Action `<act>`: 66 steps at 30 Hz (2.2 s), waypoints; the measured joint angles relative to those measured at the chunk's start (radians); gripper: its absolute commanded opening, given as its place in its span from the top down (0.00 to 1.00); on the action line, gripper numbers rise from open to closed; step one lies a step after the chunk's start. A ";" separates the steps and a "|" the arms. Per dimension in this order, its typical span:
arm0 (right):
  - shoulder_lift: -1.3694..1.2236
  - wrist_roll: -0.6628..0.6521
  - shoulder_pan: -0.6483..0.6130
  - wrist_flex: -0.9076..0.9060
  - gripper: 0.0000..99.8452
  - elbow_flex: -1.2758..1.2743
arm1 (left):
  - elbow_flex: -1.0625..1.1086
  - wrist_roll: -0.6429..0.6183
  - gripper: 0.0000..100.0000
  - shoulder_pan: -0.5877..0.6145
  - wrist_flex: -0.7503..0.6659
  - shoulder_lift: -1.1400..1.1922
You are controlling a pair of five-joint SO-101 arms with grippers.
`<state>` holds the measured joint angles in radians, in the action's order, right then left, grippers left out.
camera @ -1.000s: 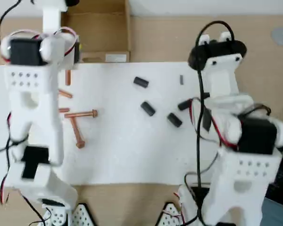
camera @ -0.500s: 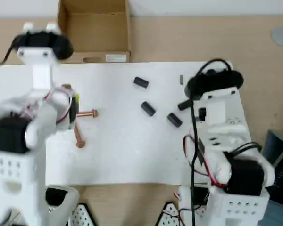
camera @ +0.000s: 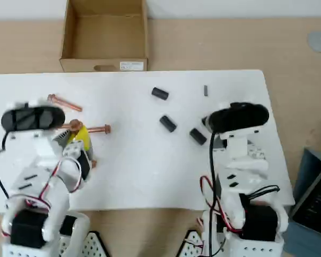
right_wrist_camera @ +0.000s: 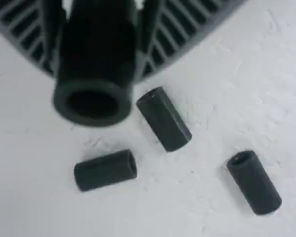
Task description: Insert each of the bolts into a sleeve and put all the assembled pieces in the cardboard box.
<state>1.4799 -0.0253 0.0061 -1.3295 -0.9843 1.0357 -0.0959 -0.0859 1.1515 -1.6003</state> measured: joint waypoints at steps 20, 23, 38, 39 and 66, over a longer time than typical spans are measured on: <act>0.207 0.133 -0.586 0.236 0.99 -0.302 | 0.176 -0.178 1.00 -0.044 -0.301 -0.212; 0.247 0.133 -0.655 0.253 0.99 -0.331 | 0.176 -0.207 1.00 -0.130 -0.324 -0.212; 0.325 0.103 -0.758 0.264 0.99 -0.359 | 0.176 -0.388 1.00 -0.348 -0.393 -0.212; 0.325 0.103 -0.758 0.264 0.99 -0.364 | 0.176 -0.388 1.00 -0.356 -0.393 -0.212; 0.325 0.026 -0.819 0.262 0.99 -0.370 | 0.269 -0.221 1.00 -0.448 -0.393 -0.219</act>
<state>1.8052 0.0008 -0.8132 -1.0671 -1.3541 1.3042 -0.3168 -0.5340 0.7587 -1.8197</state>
